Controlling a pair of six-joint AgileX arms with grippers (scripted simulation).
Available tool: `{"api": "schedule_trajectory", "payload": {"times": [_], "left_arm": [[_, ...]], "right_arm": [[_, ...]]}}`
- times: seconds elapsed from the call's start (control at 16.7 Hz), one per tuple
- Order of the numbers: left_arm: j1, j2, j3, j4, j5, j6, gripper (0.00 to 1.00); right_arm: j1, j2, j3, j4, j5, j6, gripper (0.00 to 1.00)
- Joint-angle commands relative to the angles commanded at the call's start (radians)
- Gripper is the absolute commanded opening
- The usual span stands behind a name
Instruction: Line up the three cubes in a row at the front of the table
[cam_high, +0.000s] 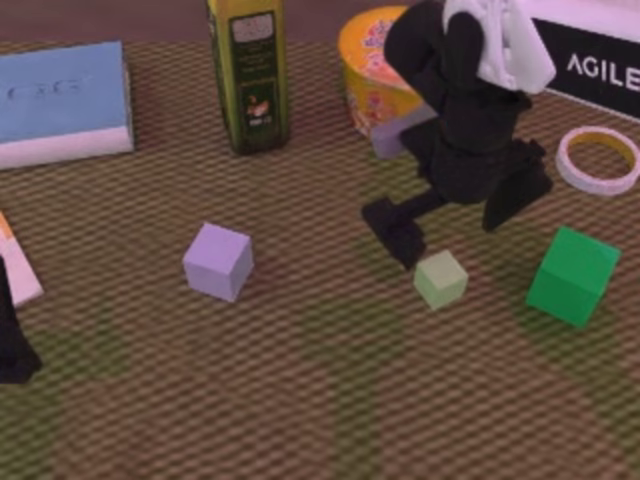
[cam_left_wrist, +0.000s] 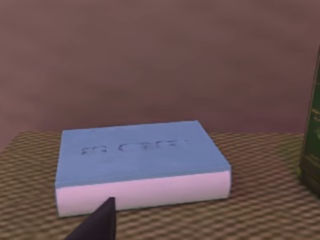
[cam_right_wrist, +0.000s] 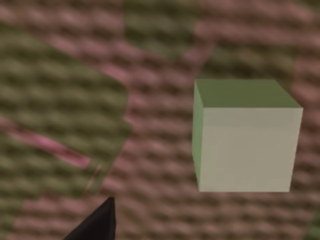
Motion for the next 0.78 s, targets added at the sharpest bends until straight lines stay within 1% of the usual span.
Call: {"api": "schedule_trajectory", "payload": {"times": [0.18, 0.54, 0.78], "left_arm": [[0.000, 0.000, 0.000, 0.000, 0.000, 0.000, 1.00], [0.000, 0.000, 0.000, 0.000, 0.000, 0.000, 1.00], [0.000, 0.000, 0.000, 0.000, 0.000, 0.000, 1.00]], "right_arm": [[0.003, 0.014, -0.031, 0.040, 0.000, -0.002, 1.00], [0.006, 0.098, -0.171, 0.273, 0.001, 0.002, 1.00], [0.007, 0.111, -0.189, 0.298, 0.001, 0.003, 1.00]]}}
